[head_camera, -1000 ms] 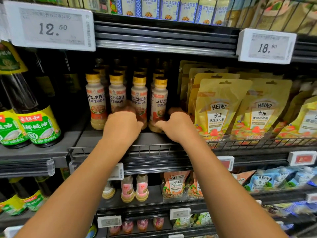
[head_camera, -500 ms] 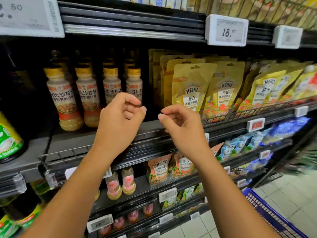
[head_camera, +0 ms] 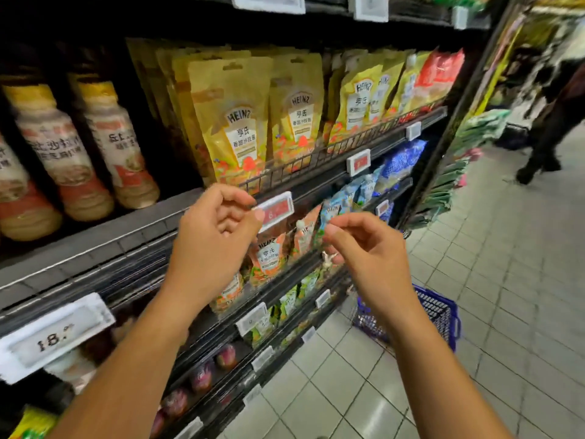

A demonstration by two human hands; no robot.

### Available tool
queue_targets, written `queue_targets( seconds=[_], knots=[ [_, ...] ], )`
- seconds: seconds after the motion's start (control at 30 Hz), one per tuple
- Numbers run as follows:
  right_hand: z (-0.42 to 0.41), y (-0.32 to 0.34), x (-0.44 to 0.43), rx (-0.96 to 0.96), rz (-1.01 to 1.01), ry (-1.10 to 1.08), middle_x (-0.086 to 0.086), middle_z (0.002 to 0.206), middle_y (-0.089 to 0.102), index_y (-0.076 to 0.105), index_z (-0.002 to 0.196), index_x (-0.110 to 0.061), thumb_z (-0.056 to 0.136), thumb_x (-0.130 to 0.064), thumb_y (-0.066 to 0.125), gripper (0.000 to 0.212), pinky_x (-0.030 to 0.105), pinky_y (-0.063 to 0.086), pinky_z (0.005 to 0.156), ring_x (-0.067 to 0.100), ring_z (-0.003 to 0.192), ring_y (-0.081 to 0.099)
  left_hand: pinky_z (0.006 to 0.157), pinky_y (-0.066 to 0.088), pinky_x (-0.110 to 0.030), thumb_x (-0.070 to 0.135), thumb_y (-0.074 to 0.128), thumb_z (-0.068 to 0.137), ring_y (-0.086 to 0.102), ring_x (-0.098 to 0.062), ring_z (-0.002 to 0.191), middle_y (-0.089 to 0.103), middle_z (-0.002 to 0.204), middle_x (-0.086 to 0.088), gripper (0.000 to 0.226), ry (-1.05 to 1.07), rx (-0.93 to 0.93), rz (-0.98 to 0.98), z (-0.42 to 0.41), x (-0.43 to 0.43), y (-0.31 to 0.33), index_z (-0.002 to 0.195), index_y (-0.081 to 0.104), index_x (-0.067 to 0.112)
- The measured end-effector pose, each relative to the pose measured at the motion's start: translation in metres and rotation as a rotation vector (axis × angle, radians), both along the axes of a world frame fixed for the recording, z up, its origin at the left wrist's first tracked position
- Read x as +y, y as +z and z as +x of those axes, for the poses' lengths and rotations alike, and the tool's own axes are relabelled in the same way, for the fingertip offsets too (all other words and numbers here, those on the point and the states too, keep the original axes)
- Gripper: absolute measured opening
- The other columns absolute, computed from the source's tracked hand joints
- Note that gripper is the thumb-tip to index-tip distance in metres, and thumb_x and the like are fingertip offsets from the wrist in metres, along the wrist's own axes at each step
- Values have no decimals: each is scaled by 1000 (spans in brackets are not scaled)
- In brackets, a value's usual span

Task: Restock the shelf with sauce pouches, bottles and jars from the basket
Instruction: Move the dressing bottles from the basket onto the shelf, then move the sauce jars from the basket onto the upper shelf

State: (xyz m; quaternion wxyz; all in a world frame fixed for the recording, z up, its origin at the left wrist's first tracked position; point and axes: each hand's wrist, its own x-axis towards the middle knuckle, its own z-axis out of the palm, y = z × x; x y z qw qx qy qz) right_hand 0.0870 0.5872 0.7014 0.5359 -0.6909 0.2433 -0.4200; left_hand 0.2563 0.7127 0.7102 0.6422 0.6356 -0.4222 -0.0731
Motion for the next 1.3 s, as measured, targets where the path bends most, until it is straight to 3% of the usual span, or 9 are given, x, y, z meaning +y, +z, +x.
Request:
queue_targets(
  seconds=[0.13,0.3,0.4,0.53,0.67,0.87,1.1,1.3],
  knots=[
    [-47,-16,-13,15,43,-136,2,75,72,73,80,-29,84,-22,73,7,21,52,60,11,66,64,65,55,-37,26,70,88,65,-27,70,67,76,-4,19,-146,30,63,-26,-35,-21,86,60,42],
    [-106,-40,-39,43,98,-319,-9,73,71,73,78,-36,83,-21,73,16,25,52,64,7,65,62,63,51,-38,13,69,91,64,-26,67,65,76,-12,19,-292,85,128,-64,-88,-47,88,59,29],
    [-142,-54,-56,58,161,-402,-5,75,73,73,77,-28,90,-8,71,24,24,54,66,9,68,64,62,52,-29,10,69,90,65,-26,66,66,72,-7,18,-366,111,164,-90,-125,-61,87,59,25],
    [-188,-65,-82,70,236,-510,10,81,72,69,84,-14,90,-6,68,9,24,53,67,11,71,62,57,51,-24,9,68,91,62,-15,62,67,69,-2,19,-469,158,223,-129,-179,-80,87,60,26],
    [-231,-82,-109,60,285,-589,7,73,67,67,86,-4,91,0,65,7,17,50,58,6,60,60,58,53,-20,5,66,92,64,-11,61,69,71,-2,17,-566,217,302,-167,-226,-101,90,60,21],
    [-293,-116,-145,128,358,-693,5,75,71,70,89,-12,92,-8,67,5,18,52,58,10,64,64,53,51,-17,9,66,92,66,-10,61,69,80,-14,9,-628,221,415,-221,-283,-126,93,61,17],
    [-335,-148,-177,152,479,-760,0,71,71,68,95,-4,93,-9,66,6,18,53,58,7,60,63,54,52,-19,8,66,93,66,-12,62,70,75,-11,13,-663,225,538,-259,-330,-163,90,62,21],
    [-346,-172,-216,186,546,-758,3,74,69,68,91,-9,93,-9,65,4,18,53,58,9,62,63,58,56,-20,10,67,92,69,-15,67,71,75,-7,11,-668,217,656,-261,-370,-192,93,63,21]
  ],
)
